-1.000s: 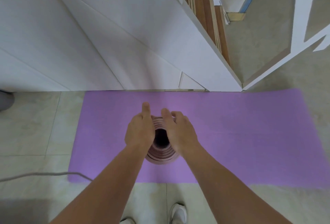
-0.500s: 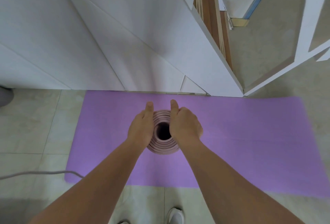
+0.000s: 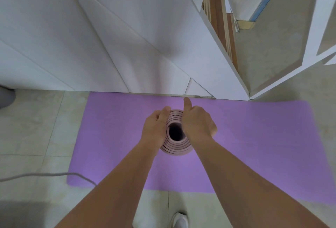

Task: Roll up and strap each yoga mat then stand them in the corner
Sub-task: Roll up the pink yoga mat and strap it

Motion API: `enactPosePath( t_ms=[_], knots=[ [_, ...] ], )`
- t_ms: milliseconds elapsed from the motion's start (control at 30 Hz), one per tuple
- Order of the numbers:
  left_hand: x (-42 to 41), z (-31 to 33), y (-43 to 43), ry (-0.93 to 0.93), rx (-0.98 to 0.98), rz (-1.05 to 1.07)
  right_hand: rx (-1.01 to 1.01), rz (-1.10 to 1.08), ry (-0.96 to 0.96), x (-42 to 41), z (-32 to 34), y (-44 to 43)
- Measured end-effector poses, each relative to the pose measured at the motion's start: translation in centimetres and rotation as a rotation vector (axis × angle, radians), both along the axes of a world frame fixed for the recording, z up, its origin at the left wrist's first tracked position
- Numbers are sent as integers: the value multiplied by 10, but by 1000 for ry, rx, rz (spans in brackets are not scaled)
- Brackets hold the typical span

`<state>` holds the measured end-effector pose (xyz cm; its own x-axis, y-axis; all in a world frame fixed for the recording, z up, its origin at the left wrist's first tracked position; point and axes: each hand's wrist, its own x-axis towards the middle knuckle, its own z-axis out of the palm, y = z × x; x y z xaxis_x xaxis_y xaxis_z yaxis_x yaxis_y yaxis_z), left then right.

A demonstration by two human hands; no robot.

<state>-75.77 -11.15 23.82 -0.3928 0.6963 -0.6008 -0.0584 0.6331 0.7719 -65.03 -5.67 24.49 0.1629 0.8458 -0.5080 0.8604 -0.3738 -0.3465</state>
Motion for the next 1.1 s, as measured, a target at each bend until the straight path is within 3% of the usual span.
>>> enactPosePath(
  t_ms=[133,367,500,600,700,800,967,1100],
  knots=[
    [0,1,-6,-5,-11,-19,-40,58,28,6,-3,-12],
    [-5,-1,4,31,7,-17,71,48,-4,-1,-8,-6],
    [-7,9,-8,-26,17,-81,32,46,76,5,-6,-9],
    [-7,7,-27,-17,-1,-254,7,33,215,13,-2,-15],
    [-14,2,-37,56,-16,-220,-58,123,380,18,-1,-34],
    [-11,3,-42,41,-13,-233,-94,200,414,28,-4,-52],
    [11,5,-49,-19,-1,-264,-101,75,453,42,6,-56],
    [25,13,-53,-123,-33,-458,-52,-63,490,75,13,-65]
  ],
)
